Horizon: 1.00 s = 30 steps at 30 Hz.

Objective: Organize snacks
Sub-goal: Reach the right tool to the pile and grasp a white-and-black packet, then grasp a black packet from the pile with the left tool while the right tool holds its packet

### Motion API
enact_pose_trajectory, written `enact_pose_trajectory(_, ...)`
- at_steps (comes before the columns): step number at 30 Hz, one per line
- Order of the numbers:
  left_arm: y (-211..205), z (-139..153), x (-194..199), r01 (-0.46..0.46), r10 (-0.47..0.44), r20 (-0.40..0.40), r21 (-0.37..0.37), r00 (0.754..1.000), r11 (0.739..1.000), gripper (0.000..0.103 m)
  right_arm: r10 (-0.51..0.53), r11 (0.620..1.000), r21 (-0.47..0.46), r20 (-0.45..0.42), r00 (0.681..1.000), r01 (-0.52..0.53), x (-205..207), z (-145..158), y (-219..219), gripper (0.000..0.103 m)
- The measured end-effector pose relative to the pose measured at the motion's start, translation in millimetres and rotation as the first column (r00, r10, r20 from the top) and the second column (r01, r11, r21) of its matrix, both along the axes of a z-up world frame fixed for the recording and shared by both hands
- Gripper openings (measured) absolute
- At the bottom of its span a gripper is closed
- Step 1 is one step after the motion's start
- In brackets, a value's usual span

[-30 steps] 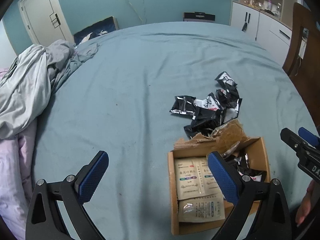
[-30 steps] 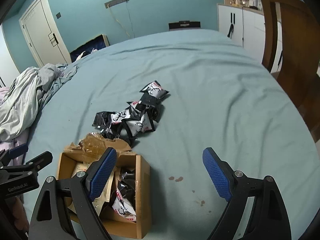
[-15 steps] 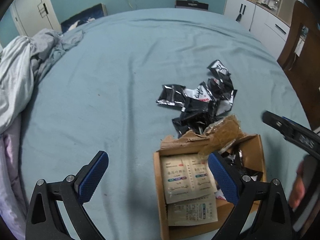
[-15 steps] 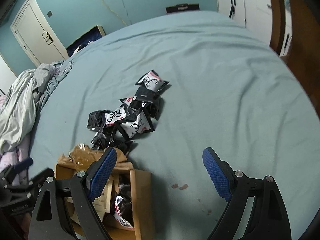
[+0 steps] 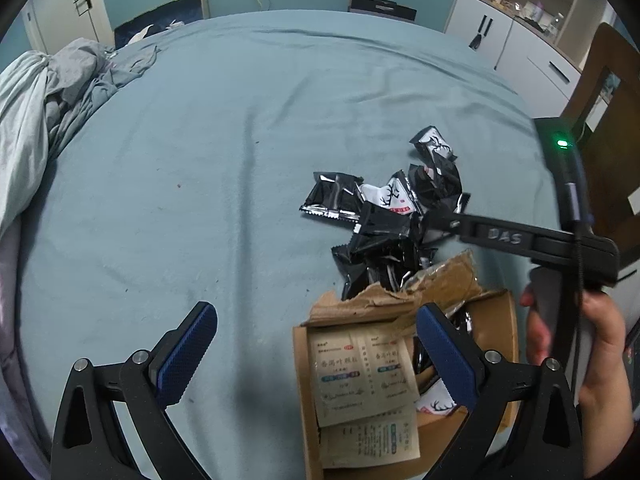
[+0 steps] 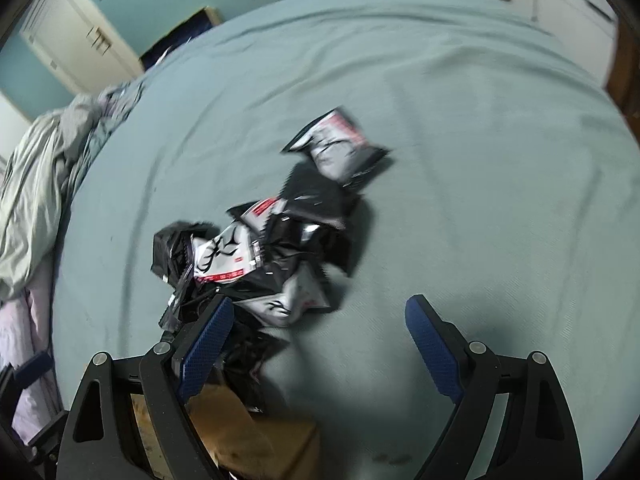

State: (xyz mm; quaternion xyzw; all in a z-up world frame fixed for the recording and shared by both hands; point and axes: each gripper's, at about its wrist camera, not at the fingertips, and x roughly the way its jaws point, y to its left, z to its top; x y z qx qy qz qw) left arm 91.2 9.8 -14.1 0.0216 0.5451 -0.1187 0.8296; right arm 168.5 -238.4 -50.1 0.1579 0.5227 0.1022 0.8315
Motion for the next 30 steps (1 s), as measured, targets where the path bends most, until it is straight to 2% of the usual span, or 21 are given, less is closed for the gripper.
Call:
enact_pose_trajectory(2, -1.0, -1.4, 0.9, 0.003, -0.003, 0.003, 0.001, 1.0, 1.0, 0.102, 0.025, 1.0, 0.006, -0.012, 1.0, -0.025, 7.5, -4.3, 5.0, 0.088)
enact_pose_trajectory(4, -1.5, -3.1, 1.3, 0.005, -0.005, 0.003, 0.002, 1.0, 1.0, 0.102, 0.022, 0.999, -0.03, -0.008, 1.0, -0.022, 12.9, -5.6, 5.4, 0.087)
enact_pose_trajectory(7, -2.1, -5.8, 1.5, 0.006, -0.006, -0.002, 0.01, 1.0, 1.0, 0.102, 0.015, 1.0, -0.011, 0.006, 1.0, -0.015, 14.1, -3.6, -1.2, 0.073)
enact_pose_trajectory(8, -2.4, -6.3, 1.5, 0.006, -0.006, -0.002, 0.012, 1.0, 1.0, 0.102, 0.016, 1.0, -0.002, 0.0, 1.0, -0.016, 14.0, -4.6, -3.0, 0.062)
enact_pose_trajectory(11, -2.6, -6.6, 0.3, 0.004, -0.004, 0.005, 0.02, 1.0, 1.0, 0.102, 0.01, 1.0, 0.026, -0.006, 1.0, -0.01, 12.4, -3.8, -11.1, 0.053)
enact_pose_trajectory(14, -4.5, -4.4, -1.8, 0.003, -0.003, 0.024, 0.034, 1.0, 0.999, 0.102, -0.01, 1.0, 0.015, 0.012, 1.0, 0.01, 6.5, 4.5, -14.7, 0.043)
enact_pose_trajectory(23, -12.1, 4.6, -10.1, -0.007, 0.0, 0.064, 0.107, 0.998, 0.994, 0.102, -0.114, 0.989, 0.102, 0.117, 0.987, 0.102, -48.3, 43.8, -40.1, 0.041)
enact_pose_trajectory(26, -16.4, 5.4, -6.9, -0.011, 0.007, 0.037, 0.102, 0.999, 0.995, 0.102, -0.132, 0.988, 0.1, 0.112, 0.985, 0.121, -60.6, 45.1, -42.8, 0.042)
enact_pose_trajectory(30, -29.1, 2.8, 3.7, 0.016, -0.012, -0.037, 0.108, 0.999, 0.994, 0.102, -0.142, 0.984, 0.12, 0.087, 0.986, 0.131, -67.9, 42.5, -49.9, 0.042)
